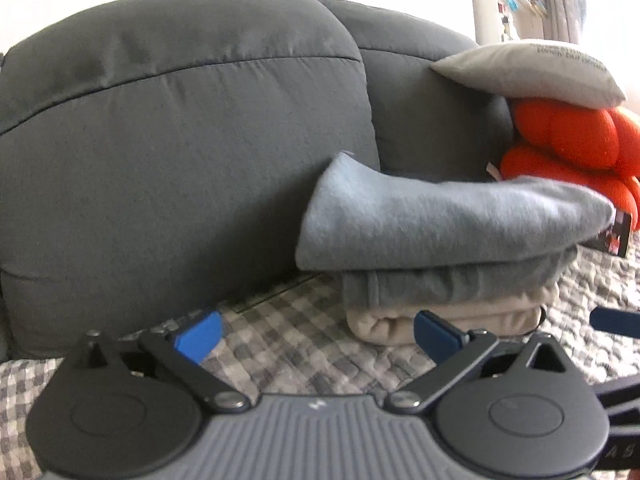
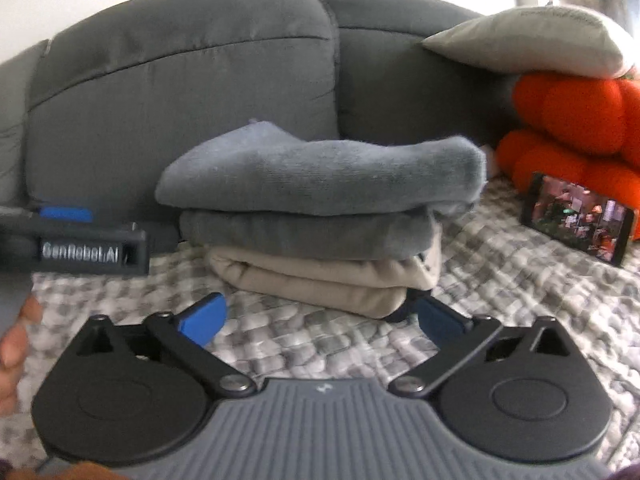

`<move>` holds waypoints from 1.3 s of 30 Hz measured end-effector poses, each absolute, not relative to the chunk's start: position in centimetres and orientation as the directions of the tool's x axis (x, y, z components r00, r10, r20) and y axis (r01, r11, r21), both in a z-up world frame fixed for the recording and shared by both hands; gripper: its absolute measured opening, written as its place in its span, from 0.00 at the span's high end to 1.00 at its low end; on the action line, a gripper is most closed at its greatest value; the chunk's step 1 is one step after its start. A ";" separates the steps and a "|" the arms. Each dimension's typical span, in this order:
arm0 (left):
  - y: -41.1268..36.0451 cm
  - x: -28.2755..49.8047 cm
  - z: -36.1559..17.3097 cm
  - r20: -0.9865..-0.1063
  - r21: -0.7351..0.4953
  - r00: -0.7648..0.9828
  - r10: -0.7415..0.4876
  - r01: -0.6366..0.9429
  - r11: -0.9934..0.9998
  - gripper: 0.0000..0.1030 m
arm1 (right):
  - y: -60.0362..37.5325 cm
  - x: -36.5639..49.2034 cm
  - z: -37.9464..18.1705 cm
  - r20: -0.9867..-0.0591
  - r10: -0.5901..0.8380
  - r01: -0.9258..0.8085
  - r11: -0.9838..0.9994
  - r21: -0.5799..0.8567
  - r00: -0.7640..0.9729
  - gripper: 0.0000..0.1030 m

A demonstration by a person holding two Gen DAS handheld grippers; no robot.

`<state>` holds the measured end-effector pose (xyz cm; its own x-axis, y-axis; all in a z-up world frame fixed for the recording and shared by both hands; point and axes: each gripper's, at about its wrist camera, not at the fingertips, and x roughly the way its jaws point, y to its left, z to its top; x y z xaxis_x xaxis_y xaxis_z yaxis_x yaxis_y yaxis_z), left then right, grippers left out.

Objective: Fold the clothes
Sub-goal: 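Open both grippers and pull them back from the clothes stack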

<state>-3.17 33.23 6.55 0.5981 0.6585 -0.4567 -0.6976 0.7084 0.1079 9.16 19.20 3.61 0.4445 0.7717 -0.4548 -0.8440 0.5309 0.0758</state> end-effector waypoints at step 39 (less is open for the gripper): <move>33.0 -2.8 5.6 -0.475 0.113 0.567 0.673 -0.719 0.685 0.00 | 18.4 8.6 3.3 -0.429 0.759 -0.819 0.569 0.070 0.490 0.00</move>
